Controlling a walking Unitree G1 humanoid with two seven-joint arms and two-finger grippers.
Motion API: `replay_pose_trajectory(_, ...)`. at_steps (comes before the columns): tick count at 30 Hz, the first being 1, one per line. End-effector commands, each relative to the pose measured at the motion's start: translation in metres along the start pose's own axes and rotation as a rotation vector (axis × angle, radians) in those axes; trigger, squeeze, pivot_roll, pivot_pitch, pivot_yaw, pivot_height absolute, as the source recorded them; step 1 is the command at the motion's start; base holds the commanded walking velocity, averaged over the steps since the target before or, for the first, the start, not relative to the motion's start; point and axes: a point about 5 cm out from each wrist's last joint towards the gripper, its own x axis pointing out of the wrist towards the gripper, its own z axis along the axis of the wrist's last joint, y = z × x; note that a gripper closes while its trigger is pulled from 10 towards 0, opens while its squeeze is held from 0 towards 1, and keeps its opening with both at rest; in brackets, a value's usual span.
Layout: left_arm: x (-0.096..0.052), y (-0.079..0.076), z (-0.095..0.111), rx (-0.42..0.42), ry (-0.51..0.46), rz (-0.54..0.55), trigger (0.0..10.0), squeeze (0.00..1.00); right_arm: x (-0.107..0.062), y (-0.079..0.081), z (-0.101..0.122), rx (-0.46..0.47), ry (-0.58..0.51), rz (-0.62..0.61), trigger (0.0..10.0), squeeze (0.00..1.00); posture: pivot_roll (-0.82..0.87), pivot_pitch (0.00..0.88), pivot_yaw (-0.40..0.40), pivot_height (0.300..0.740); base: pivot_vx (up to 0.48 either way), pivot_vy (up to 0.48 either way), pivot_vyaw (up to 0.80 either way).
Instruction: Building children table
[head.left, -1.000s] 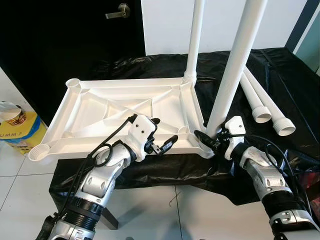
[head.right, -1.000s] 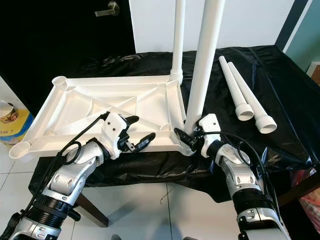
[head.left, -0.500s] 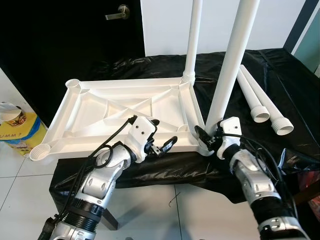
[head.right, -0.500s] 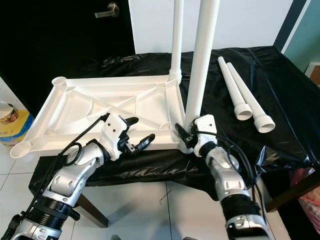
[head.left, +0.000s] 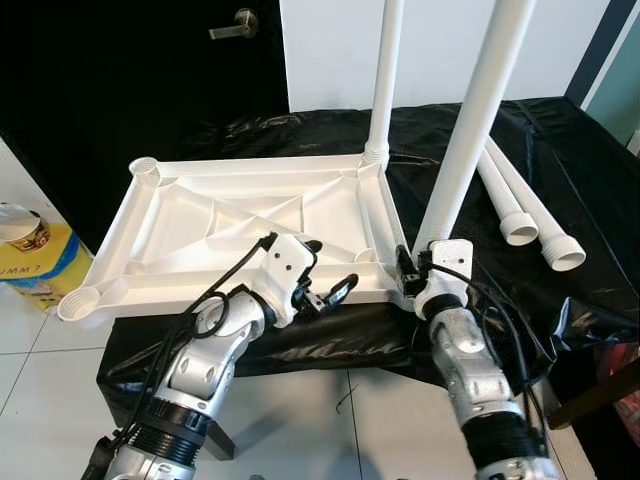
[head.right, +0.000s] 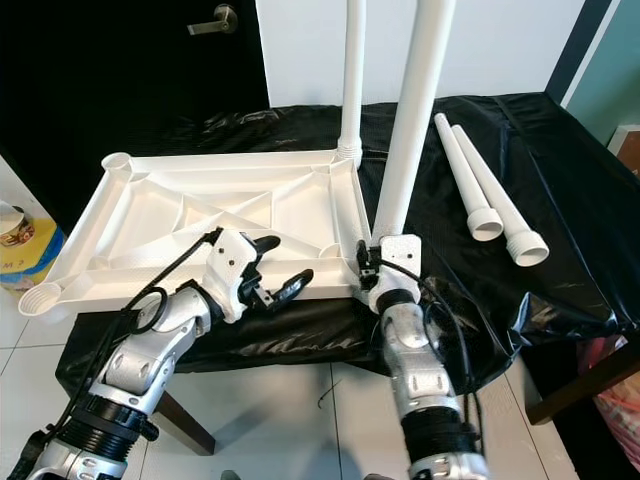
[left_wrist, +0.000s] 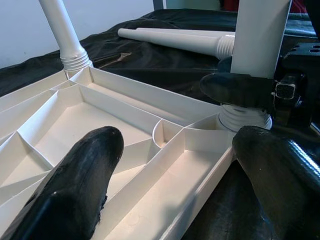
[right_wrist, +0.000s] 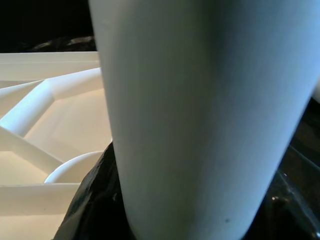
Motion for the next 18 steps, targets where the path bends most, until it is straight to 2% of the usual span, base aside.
replay_pose_trajectory(1,-0.001,-0.002,-0.002,0.004,0.016,0.005,10.0,0.0,-0.005,-0.001,-0.013,0.012,0.075,-0.029,10.0,0.0,-0.04,0.007,-0.009,0.74,0.0,0.0,0.0)
replay_pose_trajectory(8,-0.002,-0.003,-0.003,0.002,0.018,0.009,10.0,0.0,-0.004,-0.001,-0.007,0.018,0.043,-0.011,10.0,0.0,-0.03,0.001,-0.013,0.74,0.0,0.0,0.0)
replay_pose_trajectory(9,-0.002,-0.002,-0.003,0.003,0.017,0.01,10.0,0.0,-0.003,-0.002,-0.005,0.013,0.035,-0.008,10.0,1.0,-0.03,0.001,-0.014,0.74,0.0,0.0,0.0)
replay_pose_trajectory(15,-0.003,-0.003,-0.003,0.005,0.018,0.012,10.0,0.0,-0.003,-0.003,0.004,-0.031,-0.014,0.04,10.0,1.0,-0.03,0.0,-0.016,0.74,0.0,0.0,0.0)
replay_pose_trajectory(18,-0.002,-0.003,-0.003,0.008,0.02,0.011,10.0,0.0,-0.005,-0.004,0.01,-0.022,-0.037,0.081,10.0,1.0,-0.03,0.0,-0.019,0.74,0.0,0.0,0.0)
